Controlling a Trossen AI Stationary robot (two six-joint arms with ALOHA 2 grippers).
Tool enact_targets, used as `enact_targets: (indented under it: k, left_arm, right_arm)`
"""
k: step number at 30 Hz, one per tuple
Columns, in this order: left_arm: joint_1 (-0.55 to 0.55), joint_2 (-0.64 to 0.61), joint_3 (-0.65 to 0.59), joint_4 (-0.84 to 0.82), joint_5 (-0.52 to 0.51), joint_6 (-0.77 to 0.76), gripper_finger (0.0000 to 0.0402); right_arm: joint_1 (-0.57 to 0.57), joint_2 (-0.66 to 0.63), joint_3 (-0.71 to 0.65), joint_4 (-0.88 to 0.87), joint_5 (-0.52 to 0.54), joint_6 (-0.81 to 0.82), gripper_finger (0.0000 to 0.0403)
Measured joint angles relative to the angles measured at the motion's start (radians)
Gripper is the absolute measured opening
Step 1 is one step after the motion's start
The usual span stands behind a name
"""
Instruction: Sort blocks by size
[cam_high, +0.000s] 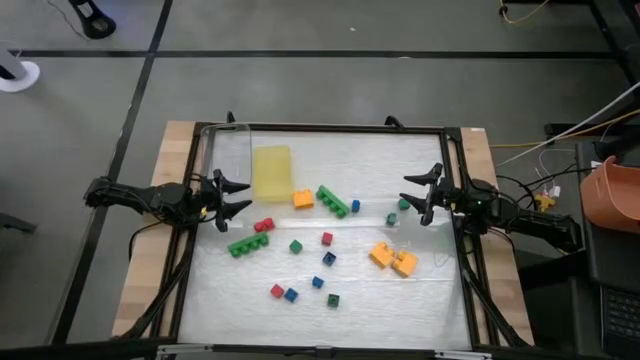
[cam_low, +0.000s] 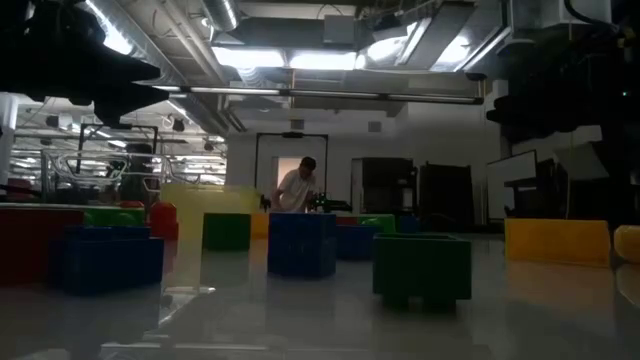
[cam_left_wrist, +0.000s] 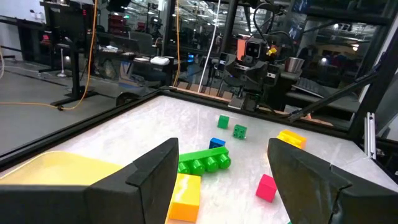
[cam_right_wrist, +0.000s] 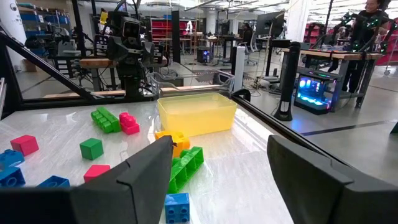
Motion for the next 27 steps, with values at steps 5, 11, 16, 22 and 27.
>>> enact_targets:
  k: [5, 11, 16, 22, 27]
  left_arm:
    - [0.0, 0.0, 0.0, 0.0, 0.0, 0.0, 0.0235]
    - [0.0, 0.0, 0.0, 0.0, 0.0, 0.0, 0.0235]
    - [0.0, 0.0, 0.0, 0.0, 0.0, 0.0, 0.0235]
    - [0.0, 0.0, 0.0, 0.0, 0.0, -0.008, 0.0235]
    - [0.0, 0.0, 0.0, 0.002, -0.01, 0.014, 0.0235]
  right_arm:
    - [0.0, 0.0, 0.0, 0.0, 0.0, 0.0, 0.0262]
    - [0.0, 0.0, 0.0, 0.011, 0.003, -0.002, 0.0262]
    - [0.0, 0.0, 0.0, 0.016, 0.003, -0.001, 0.0262]
    - [0.0, 0.0, 0.0, 0.025, 0.001, 0.029, 0.0262]
    - [0.0, 0.0, 0.0, 0.026, 0.006, 0.102, 0.0262]
